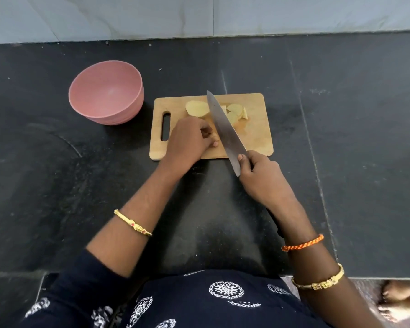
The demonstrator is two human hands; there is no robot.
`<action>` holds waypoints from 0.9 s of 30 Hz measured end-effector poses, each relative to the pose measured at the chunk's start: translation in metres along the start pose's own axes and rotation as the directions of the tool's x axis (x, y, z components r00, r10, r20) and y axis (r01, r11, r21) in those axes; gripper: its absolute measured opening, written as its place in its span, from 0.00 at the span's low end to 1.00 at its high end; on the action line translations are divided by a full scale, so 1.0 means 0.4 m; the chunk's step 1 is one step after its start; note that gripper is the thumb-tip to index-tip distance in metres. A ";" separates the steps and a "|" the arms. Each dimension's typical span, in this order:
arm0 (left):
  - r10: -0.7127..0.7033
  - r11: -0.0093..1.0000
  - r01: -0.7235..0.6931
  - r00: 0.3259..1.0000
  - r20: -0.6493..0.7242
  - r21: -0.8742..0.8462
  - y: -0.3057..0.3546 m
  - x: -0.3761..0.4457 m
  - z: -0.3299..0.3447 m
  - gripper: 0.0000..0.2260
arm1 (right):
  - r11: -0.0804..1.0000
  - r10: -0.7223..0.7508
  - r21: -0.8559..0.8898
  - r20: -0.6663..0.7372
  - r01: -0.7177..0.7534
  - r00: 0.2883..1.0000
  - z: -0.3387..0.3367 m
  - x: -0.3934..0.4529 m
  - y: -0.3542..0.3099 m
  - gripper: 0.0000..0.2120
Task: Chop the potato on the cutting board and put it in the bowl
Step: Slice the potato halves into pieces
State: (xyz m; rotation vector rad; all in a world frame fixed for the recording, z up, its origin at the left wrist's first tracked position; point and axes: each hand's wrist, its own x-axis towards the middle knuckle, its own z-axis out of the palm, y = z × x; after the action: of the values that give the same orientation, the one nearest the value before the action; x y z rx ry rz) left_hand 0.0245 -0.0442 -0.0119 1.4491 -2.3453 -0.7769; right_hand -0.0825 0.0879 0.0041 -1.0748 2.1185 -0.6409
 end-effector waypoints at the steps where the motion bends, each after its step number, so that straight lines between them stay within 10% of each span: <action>1: -0.029 0.998 0.027 0.999 -0.024 -0.053 -0.001 -0.010 0.006 0.14 | 1.000 -0.007 -0.005 -0.006 0.007 1.000 0.003 0.001 -0.002 0.17; 27: -0.023 0.987 0.013 0.998 -0.063 -0.161 -0.020 -0.028 0.015 0.11 | 0.998 -0.018 -0.066 -0.029 0.016 0.999 0.011 -0.001 -0.010 0.14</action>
State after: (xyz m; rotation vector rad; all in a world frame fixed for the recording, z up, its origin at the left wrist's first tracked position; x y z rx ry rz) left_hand 0.0327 -0.0354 -0.0210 1.4078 -2.1702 -0.8876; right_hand -0.0768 0.0855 0.0041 -1.1273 2.1717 -0.6022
